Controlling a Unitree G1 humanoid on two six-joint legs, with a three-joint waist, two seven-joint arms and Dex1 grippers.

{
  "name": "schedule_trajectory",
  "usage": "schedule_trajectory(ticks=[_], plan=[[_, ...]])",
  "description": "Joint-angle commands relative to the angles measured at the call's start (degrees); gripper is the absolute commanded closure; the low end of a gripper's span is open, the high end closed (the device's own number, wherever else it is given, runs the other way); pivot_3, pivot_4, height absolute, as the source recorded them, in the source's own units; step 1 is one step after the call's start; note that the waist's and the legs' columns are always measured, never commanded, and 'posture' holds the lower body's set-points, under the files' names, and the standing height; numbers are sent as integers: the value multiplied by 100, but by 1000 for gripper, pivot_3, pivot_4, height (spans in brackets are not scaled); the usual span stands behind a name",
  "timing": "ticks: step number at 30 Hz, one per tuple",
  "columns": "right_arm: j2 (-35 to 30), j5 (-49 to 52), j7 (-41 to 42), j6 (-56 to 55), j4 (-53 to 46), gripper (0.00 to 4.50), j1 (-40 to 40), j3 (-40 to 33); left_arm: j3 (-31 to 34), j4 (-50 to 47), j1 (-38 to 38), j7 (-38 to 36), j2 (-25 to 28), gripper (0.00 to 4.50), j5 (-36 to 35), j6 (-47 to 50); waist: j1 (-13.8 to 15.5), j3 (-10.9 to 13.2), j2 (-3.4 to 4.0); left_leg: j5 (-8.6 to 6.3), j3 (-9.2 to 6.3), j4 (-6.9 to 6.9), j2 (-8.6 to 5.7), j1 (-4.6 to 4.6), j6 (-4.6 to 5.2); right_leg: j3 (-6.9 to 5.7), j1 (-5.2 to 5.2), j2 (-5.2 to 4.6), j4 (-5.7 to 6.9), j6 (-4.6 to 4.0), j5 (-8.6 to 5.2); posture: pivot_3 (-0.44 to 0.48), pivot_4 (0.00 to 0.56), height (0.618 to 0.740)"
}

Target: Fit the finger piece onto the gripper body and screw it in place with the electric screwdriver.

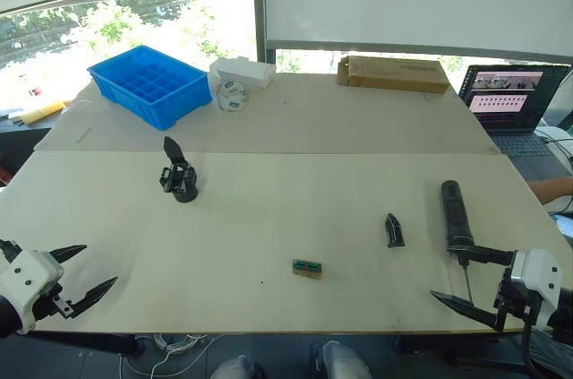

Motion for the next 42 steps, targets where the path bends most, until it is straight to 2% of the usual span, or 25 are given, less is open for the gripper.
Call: schedule_trajectory(ticks=[1,4,6,10,14,19,25,34,42], plan=[[56,73,-100,14,-319,21,-56,43,112,-210,-197,218,-76,0,-275,314,1,0,0,0,0,0,0,0,0,0,0,0,0,0,0,0,150,740],[268,150,-398,70,-661,21,-285,326,298,-382,-514,628,-355,0,-858,1111,4,-1,0,2,-1,2,0,1,-4,1,2,-1,5,2,0,0,150,740],[506,272,-749,162,-859,21,-524,419,415,-446,-528,903,-586,0,-999,1344,-21,-1,-1,4,-2,2,1,2,-7,2,2,0,8,13,7,0,150,740],[911,401,-1109,124,-1086,21,-880,550,552,-522,-419,1335,-970,0,-1038,1522,-53,-2,-1,5,-1,1,0,2,-7,3,0,11,10,11,33,0,150,740],[1048,739,-1151,307,-1179,21,-1114,661,482,-475,-355,1700,-1351,0,-931,1575,-45,-3,-3,5,3,2,-2,3,-8,3,2,16,9,9,34,0,150,740],[1113,721,-1143,204,-1177,21,-1218,839,-87,-551,-761,1930,-1527,0,-738,1705,58,-11,-13,5,1,5,-6,3,-10,-10,7,14,11,7,34,0,150,740],[1215,619,-1284,159,-1269,21,-1273,1004,-966,-241,-1816,2165,-1616,0,-363,1881,87,-15,-16,9,0,6,-11,2,-15,-10,10,27,13,7,47,0,150,740],[1275,470,-1373,25,-1262,21,-1231,1059,-1943,970,-3261,2171,-1768,0,282,1534,35,-16,-17,24,6,7,-10,4,-13,-8,9,47,16,5,47,0,150,740],[1314,389,-1371,-116,-1122,21,-1294,1088,-2267,2180,-4269,2233,-1915,0,613,1031,43,-17,-18,45,5,10,-11,5,24,-9,12,48,18,6,48,0,150,740]])
